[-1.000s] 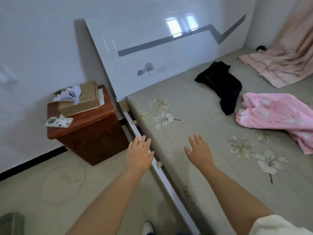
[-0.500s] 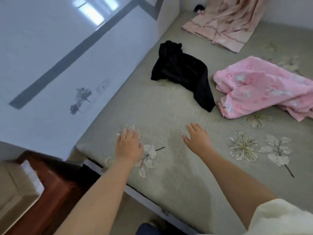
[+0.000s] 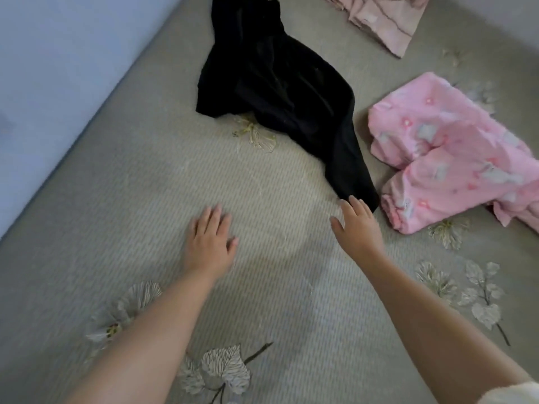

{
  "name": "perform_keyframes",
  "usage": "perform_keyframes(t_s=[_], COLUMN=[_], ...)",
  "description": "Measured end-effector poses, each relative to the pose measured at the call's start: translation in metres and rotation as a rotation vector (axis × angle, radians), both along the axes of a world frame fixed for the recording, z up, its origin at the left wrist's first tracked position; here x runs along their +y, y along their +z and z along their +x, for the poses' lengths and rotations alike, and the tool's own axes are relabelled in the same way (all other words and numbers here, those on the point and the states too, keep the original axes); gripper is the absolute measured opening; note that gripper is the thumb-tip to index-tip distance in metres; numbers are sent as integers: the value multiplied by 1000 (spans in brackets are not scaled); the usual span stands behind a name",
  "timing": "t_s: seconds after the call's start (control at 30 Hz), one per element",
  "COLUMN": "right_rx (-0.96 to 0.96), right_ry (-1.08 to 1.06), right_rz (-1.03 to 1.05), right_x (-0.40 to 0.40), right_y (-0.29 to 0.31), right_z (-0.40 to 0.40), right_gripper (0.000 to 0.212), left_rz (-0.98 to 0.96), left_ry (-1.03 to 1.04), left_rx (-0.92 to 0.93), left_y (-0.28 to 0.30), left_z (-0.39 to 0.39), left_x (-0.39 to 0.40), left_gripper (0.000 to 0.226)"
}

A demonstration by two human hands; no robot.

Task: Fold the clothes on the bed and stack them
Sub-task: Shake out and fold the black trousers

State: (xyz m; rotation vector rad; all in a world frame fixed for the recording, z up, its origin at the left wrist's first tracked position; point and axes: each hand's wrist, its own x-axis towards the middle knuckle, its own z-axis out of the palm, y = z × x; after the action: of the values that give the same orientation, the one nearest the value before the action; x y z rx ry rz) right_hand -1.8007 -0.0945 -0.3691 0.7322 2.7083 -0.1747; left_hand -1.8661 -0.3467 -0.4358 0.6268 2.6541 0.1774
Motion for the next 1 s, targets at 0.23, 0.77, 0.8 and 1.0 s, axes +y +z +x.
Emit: perform_keyframes(t_s=[0.23, 0.77, 0.8, 1.0], right_rx=[36, -83, -117, -390], right_ry=[-279, 36, 33, -13], right_rz=[149, -205, -271, -494], right_x=[12, -104, -110, -121], right_y=[-45, -28, -26, 7], right_z=[-74, 115, 140, 272], right_gripper=[51, 27, 28, 24], left_rz=[163, 324, 334, 43], left_ry=[-9, -235, -306, -585], left_rx=[135, 146, 212, 131], left_y=[-9, 11, 17, 32], left_z=[-5, 18, 25, 88], left_x=[2, -7, -4, 35], left_gripper=[61, 60, 59, 62])
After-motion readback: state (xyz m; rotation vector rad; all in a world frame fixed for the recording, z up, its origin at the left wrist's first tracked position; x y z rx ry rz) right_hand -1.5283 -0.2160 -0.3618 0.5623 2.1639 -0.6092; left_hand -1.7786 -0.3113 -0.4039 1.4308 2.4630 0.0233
